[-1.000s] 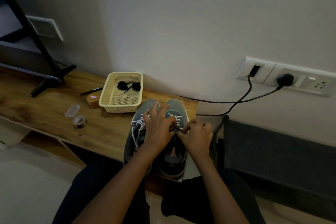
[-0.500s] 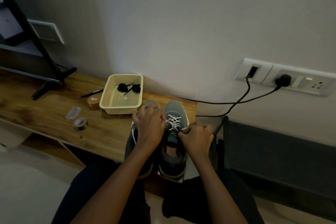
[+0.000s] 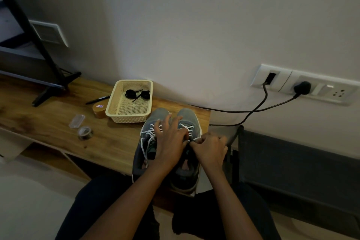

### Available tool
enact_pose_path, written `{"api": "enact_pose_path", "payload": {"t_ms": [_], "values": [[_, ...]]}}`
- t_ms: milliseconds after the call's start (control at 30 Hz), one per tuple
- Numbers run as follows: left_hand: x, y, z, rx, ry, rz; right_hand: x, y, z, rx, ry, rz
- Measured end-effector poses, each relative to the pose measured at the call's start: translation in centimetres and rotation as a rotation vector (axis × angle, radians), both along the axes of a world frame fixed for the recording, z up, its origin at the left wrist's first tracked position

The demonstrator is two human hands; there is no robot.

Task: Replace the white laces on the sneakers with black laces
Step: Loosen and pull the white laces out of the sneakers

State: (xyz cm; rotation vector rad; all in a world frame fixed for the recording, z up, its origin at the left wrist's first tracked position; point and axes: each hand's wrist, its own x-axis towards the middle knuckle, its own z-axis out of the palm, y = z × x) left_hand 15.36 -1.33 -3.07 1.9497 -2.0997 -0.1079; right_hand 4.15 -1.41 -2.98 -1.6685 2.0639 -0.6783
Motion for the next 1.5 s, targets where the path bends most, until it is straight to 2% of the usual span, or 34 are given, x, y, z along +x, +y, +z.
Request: {"api": "enact_pose_path", "payload": {"t_ms": [133, 267, 367, 467, 567, 800, 933, 1067, 1133, 1200, 1300, 1400, 1500], "values": [[0.7, -0.2, -0.2, -0.044, 0.13, 0.089, 0.1, 0.1, 0.0, -0.001, 0.09, 0.019], [1.8, -0.3, 0.5, -0.074, 0.311, 0.255, 0.2, 0.0, -0.1, 0.017, 0.075, 0.011], [1.3, 0.0, 0.5, -0.04, 0.281, 0.162, 0.2, -0.1, -0.2, 0.025, 0.035, -0.009], [0.7, 0.1, -0.1, -0.009, 0.104, 0.002, 0.1, -0.1, -0.3, 0.032, -0.044, -0.033], [0.4, 0.0, -0.4, 0.037, 0.015, -0.003, 0.1, -0.1, -0.2, 0.035, -0.076, -0.045], [0.3, -0.1, -0.1, 0.04, 0.09, 0.034, 0.0, 0.0, -0.1, 0.058, -0.075, -0.033], [1.1, -0.1, 0.4, 0.041, 0.267, 0.162, 0.2, 0.0, -0.3, 0.055, -0.032, -0.055], [2.0, -0.2, 1.1, 0.019, 0.336, 0.329, 0.3, 0.0, -0.4, 0.051, -0.046, -0.063], [2.0, -0.1, 1.2, -0.011, 0.349, 0.318, 0.3, 0.0, -0.5, 0.046, -0.059, -0.058], [1.6, 0.0, 0.9, -0.058, 0.3, 0.2, 0.2, -0.1, -0.5, 0.041, -0.084, -0.056], [0.8, 0.3, 0.3, -0.021, 0.123, 0.032, 0.1, 0.0, -0.6, 0.029, -0.096, -0.052], [0.2, 0.3, 0.0, 0.027, 0.015, 0.015, 0.0, -0.1, -0.8, 0.02, -0.106, -0.05], [0.1, 0.3, 0.2, 0.033, 0.038, 0.036, 0.0, -0.1, -0.8, 0.028, -0.105, -0.048]]}}
